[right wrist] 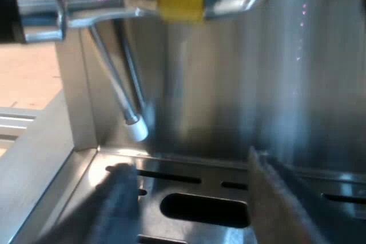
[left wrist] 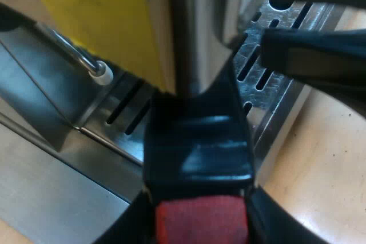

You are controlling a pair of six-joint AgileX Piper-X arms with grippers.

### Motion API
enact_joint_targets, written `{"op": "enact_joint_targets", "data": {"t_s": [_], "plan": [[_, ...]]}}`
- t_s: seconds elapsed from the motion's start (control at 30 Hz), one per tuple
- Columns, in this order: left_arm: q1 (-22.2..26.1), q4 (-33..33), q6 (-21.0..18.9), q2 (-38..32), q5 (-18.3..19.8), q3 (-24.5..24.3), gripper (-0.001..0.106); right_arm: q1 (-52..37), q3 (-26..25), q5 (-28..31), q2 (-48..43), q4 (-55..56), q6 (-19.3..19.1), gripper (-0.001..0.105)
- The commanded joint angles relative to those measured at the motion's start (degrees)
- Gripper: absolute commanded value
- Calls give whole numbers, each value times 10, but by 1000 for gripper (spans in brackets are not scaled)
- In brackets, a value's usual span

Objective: Put the handle in the coffee machine

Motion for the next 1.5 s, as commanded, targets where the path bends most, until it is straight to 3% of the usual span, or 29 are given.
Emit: {"op": "enact_joint_targets", "data": {"t_s": [0.03, 0.27, 0.7, 1.1, 1.27, 1.5], "plan": [[0, -6, 4, -22, 64, -17, 0, -3, -3, 4, 15, -49, -9, 36], [0, -2, 6, -22, 64, -17, 0, -22, -23, 17, 63, -144, -27, 36], [0, 18, 7, -22, 64, -17, 0, -45, -118, 47, 120, -152, -34, 36], [0, 19, 7, -22, 64, -17, 0, -67, -145, 13, 120, -168, -66, 36], [0, 19, 7, -22, 64, -17, 0, -62, -145, 14, 120, -221, -106, 36], [0, 19, 7, -22, 64, -17, 0, -53, -145, 18, 120, -246, -110, 36]]}}
